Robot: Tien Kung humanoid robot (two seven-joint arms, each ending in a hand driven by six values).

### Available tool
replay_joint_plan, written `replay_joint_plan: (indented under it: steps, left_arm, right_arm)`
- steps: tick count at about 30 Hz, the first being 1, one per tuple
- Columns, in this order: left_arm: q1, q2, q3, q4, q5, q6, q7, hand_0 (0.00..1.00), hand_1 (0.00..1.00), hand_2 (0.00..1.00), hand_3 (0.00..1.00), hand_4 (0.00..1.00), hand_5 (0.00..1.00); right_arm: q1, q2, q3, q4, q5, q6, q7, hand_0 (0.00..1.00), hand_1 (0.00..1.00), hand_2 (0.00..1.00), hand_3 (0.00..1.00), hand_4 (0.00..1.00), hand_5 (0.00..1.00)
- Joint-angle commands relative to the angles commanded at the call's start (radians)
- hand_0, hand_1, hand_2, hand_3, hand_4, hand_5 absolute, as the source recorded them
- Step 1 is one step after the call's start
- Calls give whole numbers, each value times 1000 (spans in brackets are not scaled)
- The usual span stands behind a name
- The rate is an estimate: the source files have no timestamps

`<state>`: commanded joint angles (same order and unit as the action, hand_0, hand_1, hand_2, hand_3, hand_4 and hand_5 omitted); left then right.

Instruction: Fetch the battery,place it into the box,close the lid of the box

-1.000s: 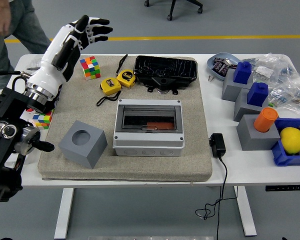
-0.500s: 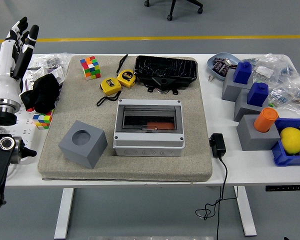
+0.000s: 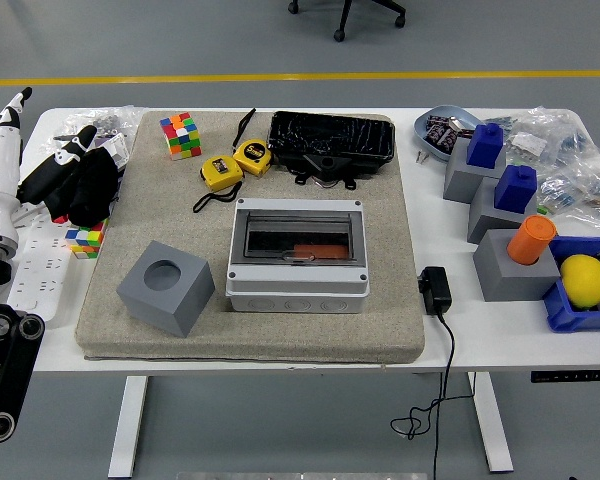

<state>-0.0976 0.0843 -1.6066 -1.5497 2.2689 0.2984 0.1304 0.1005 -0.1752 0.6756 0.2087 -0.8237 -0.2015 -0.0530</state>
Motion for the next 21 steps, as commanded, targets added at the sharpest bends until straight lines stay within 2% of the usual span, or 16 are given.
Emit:
replay_joint_plan:
  steps: [1, 3, 6, 7, 9, 12, 13, 15, 17, 18, 19, 21]
  left_arm:
    - [3, -1, -1, 1, 0, 31, -9, 998, 998, 998, 998, 998, 917]
    - [9, -5, 1, 5, 0, 101, -22, 998, 998, 998, 998, 998, 917]
    - [15, -10, 1, 5, 0, 188, -9, 998, 998, 998, 998, 998, 917]
    - [16, -11, -1, 5, 0, 212, -7, 998, 998, 998, 998, 867, 586]
    - [18, -14, -12, 11, 0, 254, -28, 998, 998, 998, 998, 867, 586]
    - [20, -15, -39, 31, 0, 260, -101, 998, 998, 998, 998, 867, 586]
    - [20, -16, -52, 40, -18, 248, -139, 998, 998, 975, 894, 998, 998]
    - [21, -17, -64, 45, -51, 224, -182, 998, 998, 975, 894, 998, 998]
    - [22, -17, -73, 47, -58, 213, -185, 998, 998, 975, 894, 998, 998]
    - [25, -17, -77, 44, -38, 208, -165, 998, 998, 975, 894, 998, 998]
    - [27, -18, -81, 39, -10, 204, -141, 998, 998, 998, 931, 935, 998]
    - [30, -20, -89, 29, 0, 178, -104, 998, 998, 998, 931, 935, 998]
  right_arm:
    - [1, 0, 0, 0, 0, 0, 0, 752, 698, 716, 752, 998, 981]
    - [3, 0, 1, 0, -1, 0, 1, 752, 698, 716, 752, 998, 981]
    - [3, 1, 0, 0, -1, 0, 1, 752, 698, 716, 752, 998, 981]
    - [3, 2, 0, 0, -1, 0, 0, 752, 699, 716, 752, 998, 982]
    - [1, 3, -1, 0, -2, 0, 0, 752, 699, 716, 752, 998, 982]
    - [-1, 4, -2, 0, -2, 0, 0, 752, 699, 716, 752, 998, 982]
    - [-1, 4, -3, 0, -1, 0, 0, 752, 699, 716, 752, 998, 982]
    - [-2, 4, -5, 0, 0, 0, 1, 752, 699, 716, 752, 998, 982]
    - [-2, 5, -6, 0, 0, 0, 1, 752, 699, 716, 752, 998, 982]
    - [-2, 5, -5, 0, 0, 0, 1, 752, 699, 716, 752, 998, 982]
    - [-3, 5, -5, 0, 0, 0, 2, 752, 699, 716, 753, 998, 984]
    - [-3, 5, -6, 0, 1, 0, 2, 752, 699, 716, 753, 998, 984]
